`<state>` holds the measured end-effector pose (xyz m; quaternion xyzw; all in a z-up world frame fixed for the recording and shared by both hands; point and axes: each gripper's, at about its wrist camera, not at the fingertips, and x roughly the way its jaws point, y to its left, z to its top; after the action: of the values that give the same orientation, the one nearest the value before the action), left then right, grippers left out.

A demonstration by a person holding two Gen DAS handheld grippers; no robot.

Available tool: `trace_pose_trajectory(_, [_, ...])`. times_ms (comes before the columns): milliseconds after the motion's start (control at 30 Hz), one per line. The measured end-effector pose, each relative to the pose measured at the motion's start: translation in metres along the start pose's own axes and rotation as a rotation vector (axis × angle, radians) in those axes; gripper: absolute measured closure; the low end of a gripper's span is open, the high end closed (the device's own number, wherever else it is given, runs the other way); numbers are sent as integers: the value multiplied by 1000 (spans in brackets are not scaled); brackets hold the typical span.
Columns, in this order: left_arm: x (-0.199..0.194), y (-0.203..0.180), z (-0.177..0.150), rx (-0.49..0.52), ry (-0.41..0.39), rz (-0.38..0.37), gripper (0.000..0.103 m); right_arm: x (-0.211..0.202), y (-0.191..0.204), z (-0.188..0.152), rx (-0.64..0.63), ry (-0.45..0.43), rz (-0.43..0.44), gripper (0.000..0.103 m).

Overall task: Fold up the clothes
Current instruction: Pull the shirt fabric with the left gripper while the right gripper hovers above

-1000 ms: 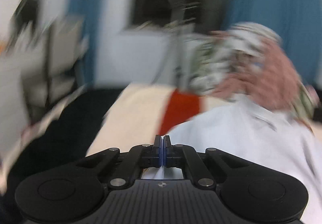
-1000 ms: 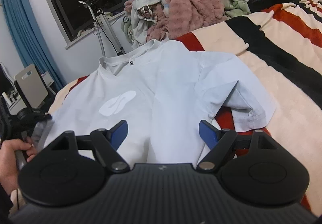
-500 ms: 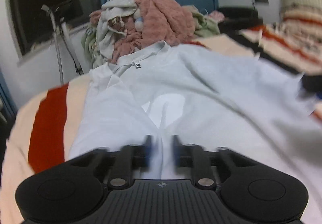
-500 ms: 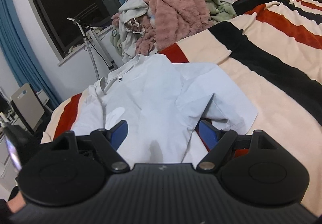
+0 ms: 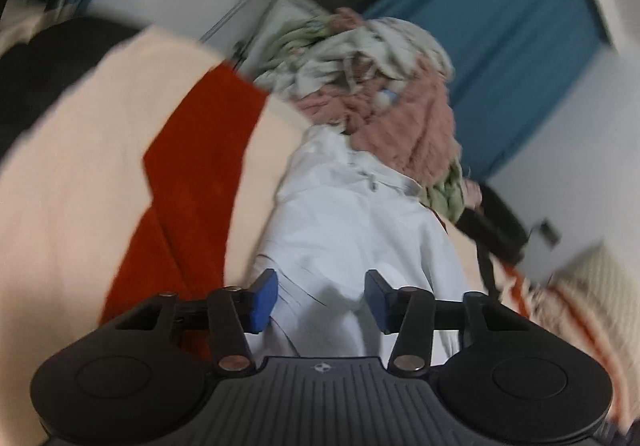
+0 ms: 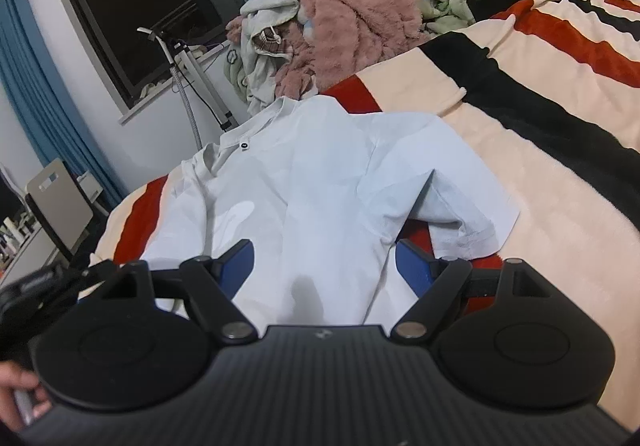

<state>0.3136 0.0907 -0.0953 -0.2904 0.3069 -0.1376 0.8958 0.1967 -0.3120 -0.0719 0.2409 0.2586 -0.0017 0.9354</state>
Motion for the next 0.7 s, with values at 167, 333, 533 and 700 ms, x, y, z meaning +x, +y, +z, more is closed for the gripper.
trace_pose_trajectory(167, [29,27,10,-122,-19,12,81,4,0,-5,-10,19,-5,24])
trace_pose_trajectory(333, [21,29,50,-75,-88,43,101,8,2,-8,-40,23,-17,24])
trace_pose_trajectory(533, [3,28,103,15,-193,97,101,11,13,-14,-96,22,-39,24])
trace_pose_trajectory(700, [3,35,195,171,-334,365,102,10,22,-12,-148,-16,-53,24])
